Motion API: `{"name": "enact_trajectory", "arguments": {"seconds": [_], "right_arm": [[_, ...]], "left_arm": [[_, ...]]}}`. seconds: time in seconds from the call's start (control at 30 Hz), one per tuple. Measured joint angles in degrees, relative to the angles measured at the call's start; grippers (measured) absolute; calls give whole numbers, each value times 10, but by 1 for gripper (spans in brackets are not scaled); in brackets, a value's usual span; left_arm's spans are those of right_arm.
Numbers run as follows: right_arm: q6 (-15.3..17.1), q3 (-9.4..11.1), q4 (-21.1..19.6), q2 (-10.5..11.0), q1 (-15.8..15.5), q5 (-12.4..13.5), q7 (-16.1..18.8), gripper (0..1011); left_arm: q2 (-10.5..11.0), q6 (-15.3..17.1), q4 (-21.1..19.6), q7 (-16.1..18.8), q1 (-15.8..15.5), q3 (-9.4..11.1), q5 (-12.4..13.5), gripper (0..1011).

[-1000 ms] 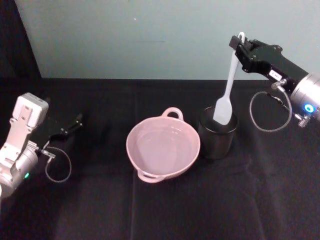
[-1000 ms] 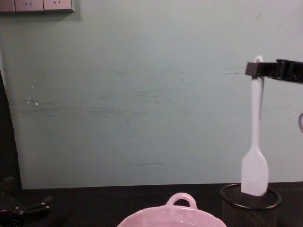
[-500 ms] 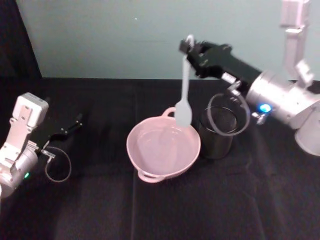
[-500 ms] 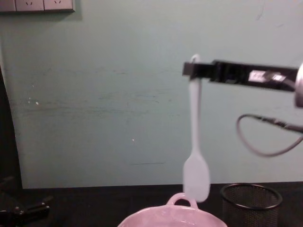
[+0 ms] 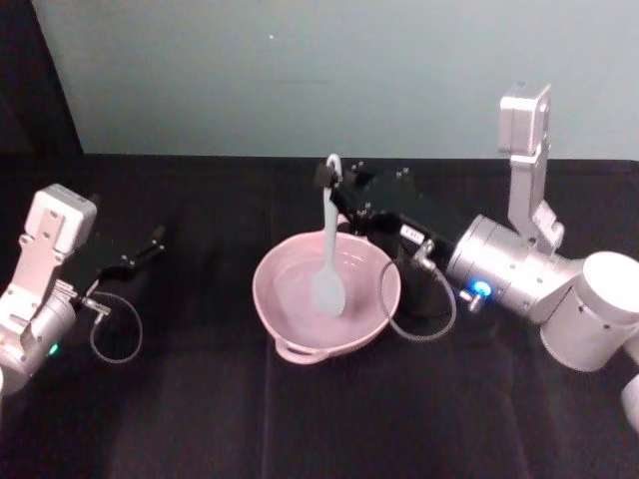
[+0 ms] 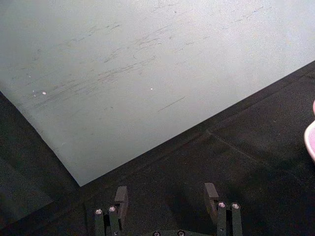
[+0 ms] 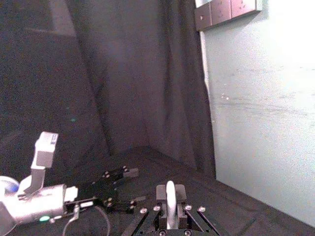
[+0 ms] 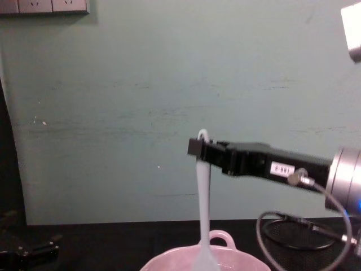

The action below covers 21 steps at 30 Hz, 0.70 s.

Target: Use the one hand to pick up the spoon and stir the clear water in the bowl.

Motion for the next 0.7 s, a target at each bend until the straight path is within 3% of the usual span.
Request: {"name": "enact_trajectory", "arguments": {"seconds": [0.3, 0.7], "right_arm": [[-22, -2, 32, -22, -7, 0, 24, 113], [-41, -9, 130, -75, 49, -9, 41, 114]], "left_arm": [[0, 0, 0, 0, 0, 0, 0, 1011], [0, 0, 0, 0, 0, 0, 0, 1011]]}}
